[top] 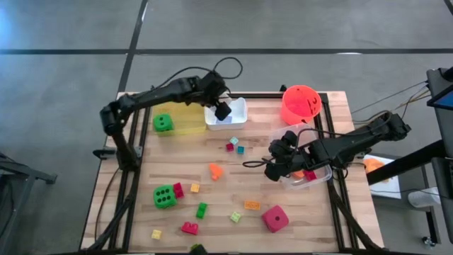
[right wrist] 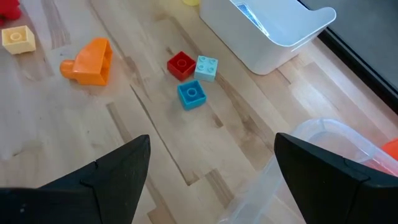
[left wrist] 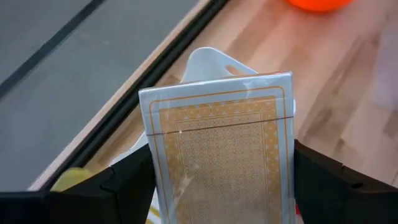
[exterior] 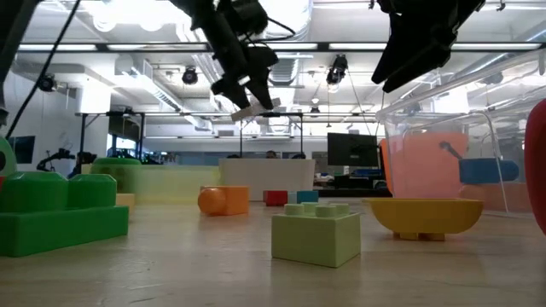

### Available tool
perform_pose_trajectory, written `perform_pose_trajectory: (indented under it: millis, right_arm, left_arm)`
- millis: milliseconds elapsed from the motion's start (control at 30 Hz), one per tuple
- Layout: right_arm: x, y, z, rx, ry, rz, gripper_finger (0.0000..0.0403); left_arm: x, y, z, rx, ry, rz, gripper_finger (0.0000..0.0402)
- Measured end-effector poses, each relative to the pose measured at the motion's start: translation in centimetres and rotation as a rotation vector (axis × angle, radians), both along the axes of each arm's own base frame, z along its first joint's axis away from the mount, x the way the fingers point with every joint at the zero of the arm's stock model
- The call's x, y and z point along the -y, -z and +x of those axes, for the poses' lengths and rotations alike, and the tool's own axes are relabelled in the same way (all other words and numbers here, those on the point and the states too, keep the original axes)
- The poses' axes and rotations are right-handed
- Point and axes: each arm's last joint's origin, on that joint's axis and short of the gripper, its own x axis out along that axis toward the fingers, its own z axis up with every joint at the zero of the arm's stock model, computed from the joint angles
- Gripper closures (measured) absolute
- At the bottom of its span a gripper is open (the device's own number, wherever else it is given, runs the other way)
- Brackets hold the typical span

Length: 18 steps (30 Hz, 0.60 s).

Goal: Pick & Place Toys
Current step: Put the orange deck of cards into the white bin

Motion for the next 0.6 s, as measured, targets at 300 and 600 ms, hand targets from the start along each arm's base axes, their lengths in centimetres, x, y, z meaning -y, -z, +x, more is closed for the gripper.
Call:
perform_pose_trajectory:
  millis: [300, 600]
  right_arm:
    - [0.0, 0.0, 0.0, 0.001, 0.0, 0.0, 0.0066]
    - [0.0, 0.0, 0.0, 0.008, 0.009, 0.008, 0.0066]
  left_arm:
    - [-1.7, 5.5, 2.0, -0.169, 0.092, -0.034, 0.0109]
    - [-2.9, 9.9, 3.0, -0.243, 0.051, -0.09, 0.0112]
